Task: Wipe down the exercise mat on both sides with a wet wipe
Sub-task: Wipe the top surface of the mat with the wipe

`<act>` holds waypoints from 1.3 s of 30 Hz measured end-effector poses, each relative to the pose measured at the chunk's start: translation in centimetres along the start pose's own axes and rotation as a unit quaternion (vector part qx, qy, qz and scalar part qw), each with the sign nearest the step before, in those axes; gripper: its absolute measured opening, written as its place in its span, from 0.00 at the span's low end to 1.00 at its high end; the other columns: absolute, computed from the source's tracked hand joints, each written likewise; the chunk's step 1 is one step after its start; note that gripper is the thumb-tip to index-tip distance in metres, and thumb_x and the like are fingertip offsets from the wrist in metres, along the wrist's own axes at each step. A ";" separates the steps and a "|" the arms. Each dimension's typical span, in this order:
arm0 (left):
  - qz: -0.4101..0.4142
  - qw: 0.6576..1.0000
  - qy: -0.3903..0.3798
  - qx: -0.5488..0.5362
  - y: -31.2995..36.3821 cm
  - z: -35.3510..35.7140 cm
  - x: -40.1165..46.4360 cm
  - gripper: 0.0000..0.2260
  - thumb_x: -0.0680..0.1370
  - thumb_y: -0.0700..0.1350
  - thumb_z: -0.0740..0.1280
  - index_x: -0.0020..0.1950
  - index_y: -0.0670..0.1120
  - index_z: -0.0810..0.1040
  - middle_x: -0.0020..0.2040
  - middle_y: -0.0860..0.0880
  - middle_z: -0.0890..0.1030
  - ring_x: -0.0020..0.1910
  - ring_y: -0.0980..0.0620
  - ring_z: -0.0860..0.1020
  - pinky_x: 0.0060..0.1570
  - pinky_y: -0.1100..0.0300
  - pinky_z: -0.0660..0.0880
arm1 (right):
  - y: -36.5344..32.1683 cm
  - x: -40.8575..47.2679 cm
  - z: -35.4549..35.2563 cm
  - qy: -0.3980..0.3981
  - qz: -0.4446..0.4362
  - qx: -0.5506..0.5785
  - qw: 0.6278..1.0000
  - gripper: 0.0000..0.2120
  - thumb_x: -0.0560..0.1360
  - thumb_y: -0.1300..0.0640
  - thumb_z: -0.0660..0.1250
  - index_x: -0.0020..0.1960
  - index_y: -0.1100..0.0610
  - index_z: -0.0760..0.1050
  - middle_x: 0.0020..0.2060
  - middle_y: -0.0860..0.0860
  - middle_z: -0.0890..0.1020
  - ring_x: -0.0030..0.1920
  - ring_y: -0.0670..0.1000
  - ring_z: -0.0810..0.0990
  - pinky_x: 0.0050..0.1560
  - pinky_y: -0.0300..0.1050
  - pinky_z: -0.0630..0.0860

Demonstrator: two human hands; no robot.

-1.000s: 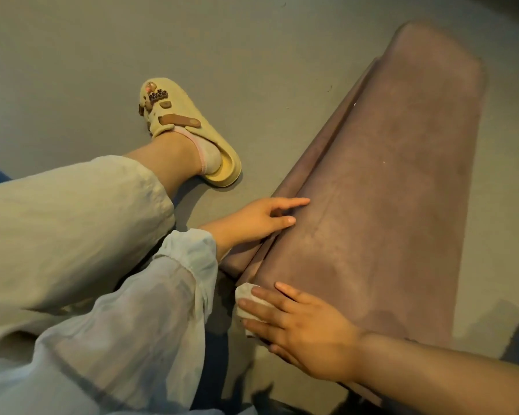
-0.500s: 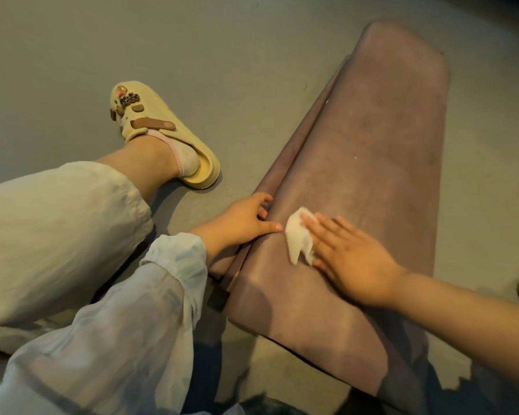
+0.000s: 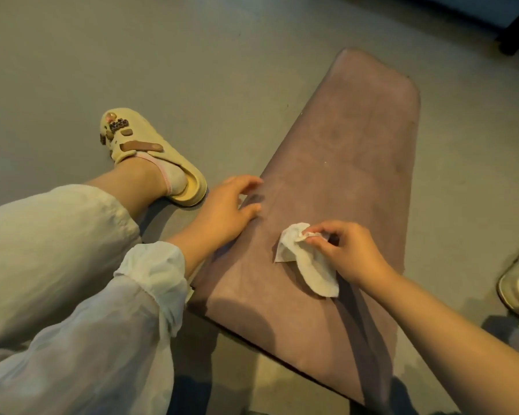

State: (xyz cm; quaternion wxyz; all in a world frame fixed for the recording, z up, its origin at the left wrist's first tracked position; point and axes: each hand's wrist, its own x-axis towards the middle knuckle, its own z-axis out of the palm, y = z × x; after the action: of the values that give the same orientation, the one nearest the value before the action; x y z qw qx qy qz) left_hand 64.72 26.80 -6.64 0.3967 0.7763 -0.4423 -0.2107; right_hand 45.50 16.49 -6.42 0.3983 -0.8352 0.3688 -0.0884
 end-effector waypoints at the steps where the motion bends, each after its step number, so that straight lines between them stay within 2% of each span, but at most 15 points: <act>1: 0.009 0.997 -0.016 -0.072 1.3 0.1 -0.2 0.14 0.74 0.39 0.70 0.59 0.47 0.75 0.54 0.51 0.77 0.47 0.62 0.75 0.46 0.76 0.68 | -0.3 -0.2 0.1 0.002 0.002 0.022 1.000 0.08 0.73 0.59 0.71 0.41 0.45 0.81 0.36 0.40 0.81 0.36 0.41 0.76 0.38 0.31 0.71; 4: -0.042 0.964 -0.112 -0.237 3.9 1.3 -1.2 0.14 0.74 0.42 0.70 0.56 0.53 0.73 0.54 0.55 0.75 0.51 0.60 0.76 0.47 0.74 0.73 | -1.3 -1.0 0.1 0.000 -0.019 0.098 0.995 0.09 0.72 0.65 0.71 0.43 0.51 0.82 0.43 0.46 0.82 0.43 0.42 0.79 0.47 0.35 0.75; 8: -0.054 0.965 -0.213 -0.147 3.3 2.8 -2.6 0.22 0.72 0.41 0.72 0.63 0.52 0.70 0.56 0.53 0.75 0.53 0.59 0.75 0.49 0.73 0.71 | -1.9 -1.9 0.1 0.024 -0.005 0.203 0.979 0.10 0.72 0.68 0.69 0.43 0.53 0.80 0.41 0.48 0.83 0.41 0.45 0.81 0.45 0.39 0.79; 11: -0.057 0.973 -0.149 -0.168 3.0 3.1 -3.5 0.12 0.73 0.32 0.67 0.49 0.49 0.75 0.43 0.52 0.77 0.41 0.57 0.76 0.38 0.75 0.70 | -1.8 -2.2 0.7 0.050 0.048 0.282 0.957 0.07 0.74 0.69 0.67 0.45 0.59 0.80 0.32 0.50 0.81 0.32 0.44 0.80 0.35 0.36 0.78; 13: -0.018 0.996 -0.032 -0.084 2.4 2.6 -3.4 0.12 0.73 0.30 0.62 0.43 0.45 0.78 0.41 0.51 0.75 0.42 0.53 0.73 0.38 0.77 0.66 | -1.5 -2.3 1.2 0.087 0.070 0.308 0.945 0.07 0.75 0.69 0.65 0.44 0.59 0.79 0.29 0.49 0.80 0.29 0.42 0.79 0.32 0.34 0.77; 15: 0.060 0.996 0.051 0.029 1.7 1.8 -3.0 0.11 0.73 0.32 0.58 0.48 0.40 0.79 0.48 0.50 0.73 0.47 0.52 0.71 0.45 0.80 0.62 | -0.9 -2.3 1.7 0.133 0.053 0.229 0.963 0.07 0.75 0.68 0.65 0.47 0.59 0.79 0.36 0.49 0.81 0.35 0.40 0.80 0.39 0.29 0.75; 17: 0.099 0.989 0.018 0.106 0.7 1.7 -2.6 0.13 0.77 0.36 0.59 0.59 0.40 0.75 0.59 0.48 0.71 0.57 0.48 0.71 0.54 0.76 0.61 | 0.1 -2.8 1.9 0.156 0.009 0.050 0.986 0.09 0.75 0.66 0.66 0.52 0.58 0.80 0.47 0.51 0.81 0.47 0.45 0.79 0.50 0.26 0.70; 19: 0.124 0.969 -0.066 0.205 -0.1 2.7 -2.5 0.21 0.79 0.39 0.61 0.72 0.43 0.65 0.73 0.44 0.61 0.71 0.46 0.60 0.68 0.62 0.58 | 1.4 -3.7 2.5 0.126 -0.025 -0.092 0.987 0.13 0.76 0.63 0.65 0.59 0.57 0.79 0.59 0.54 0.79 0.60 0.53 0.75 0.62 0.37 0.65; 21: 0.129 0.942 -0.118 0.285 -0.5 3.9 -2.0 0.26 0.80 0.45 0.59 0.77 0.48 0.54 0.78 0.47 0.48 0.76 0.45 0.48 0.72 0.50 0.49 | 2.6 -4.7 3.6 0.075 -0.038 -0.182 0.980 0.18 0.78 0.57 0.62 0.68 0.53 0.71 0.71 0.54 0.69 0.71 0.54 0.64 0.72 0.49 0.55; 24: 0.164 0.901 -0.139 0.378 -0.3 5.2 -0.5 0.25 0.82 0.50 0.54 0.77 0.51 0.50 0.78 0.48 0.45 0.76 0.46 0.44 0.72 0.50 0.42 | 4.1 -6.1 5.2 0.032 -0.053 -0.266 0.962 0.24 0.81 0.49 0.53 0.76 0.49 0.54 0.76 0.49 0.54 0.76 0.49 0.47 0.72 0.49 0.38; 27: 0.205 0.852 -0.183 0.446 -0.6 6.1 0.6 0.23 0.84 0.48 0.48 0.78 0.48 0.47 0.78 0.48 0.45 0.76 0.47 0.44 0.72 0.53 0.41 | 4.9 -6.9 5.6 0.018 -0.055 -0.285 0.957 0.25 0.81 0.47 0.50 0.76 0.48 0.51 0.76 0.48 0.52 0.73 0.45 0.40 0.70 0.48 0.33; 31: 0.275 0.798 -0.280 0.457 -2.8 4.5 -0.4 0.23 0.84 0.48 0.49 0.78 0.48 0.47 0.78 0.50 0.47 0.76 0.50 0.45 0.71 0.58 0.39 | 5.7 -7.6 5.7 0.005 -0.072 -0.292 0.954 0.24 0.81 0.49 0.55 0.76 0.50 0.56 0.76 0.50 0.57 0.75 0.50 0.48 0.71 0.50 0.39; 34: 0.302 0.782 -0.347 0.420 -5.1 2.8 -3.1 0.25 0.83 0.50 0.50 0.77 0.50 0.44 0.77 0.53 0.43 0.75 0.56 0.40 0.67 0.64 0.28 | 5.6 -7.9 6.0 0.022 -0.081 -0.276 0.957 0.23 0.79 0.53 0.62 0.73 0.54 0.64 0.73 0.54 0.65 0.74 0.56 0.60 0.71 0.54 0.47; 36: 0.324 0.747 -0.397 0.424 -6.4 1.7 -5.5 0.26 0.82 0.53 0.51 0.76 0.51 0.41 0.75 0.55 0.39 0.72 0.57 0.36 0.64 0.65 0.24 | 5.8 -7.8 6.1 0.035 -0.079 -0.246 0.965 0.22 0.78 0.57 0.64 0.71 0.56 0.67 0.71 0.55 0.67 0.73 0.57 0.62 0.70 0.54 0.48; 39: 0.394 0.703 -0.391 0.445 -7.3 -0.3 -8.4 0.30 0.77 0.55 0.63 0.75 0.47 0.56 0.76 0.48 0.57 0.74 0.51 0.50 0.70 0.50 0.45 | 6.5 -7.7 5.9 0.059 -0.071 -0.163 0.982 0.21 0.78 0.62 0.62 0.71 0.59 0.67 0.73 0.55 0.62 0.73 0.55 0.61 0.72 0.52 0.51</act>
State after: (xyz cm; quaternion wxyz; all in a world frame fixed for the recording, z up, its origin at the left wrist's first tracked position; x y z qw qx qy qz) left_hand 64.33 36.23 -12.49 -0.1566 0.4655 -0.8656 -0.0979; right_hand 39.08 22.63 -13.94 0.2274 -0.9061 0.3411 -0.1046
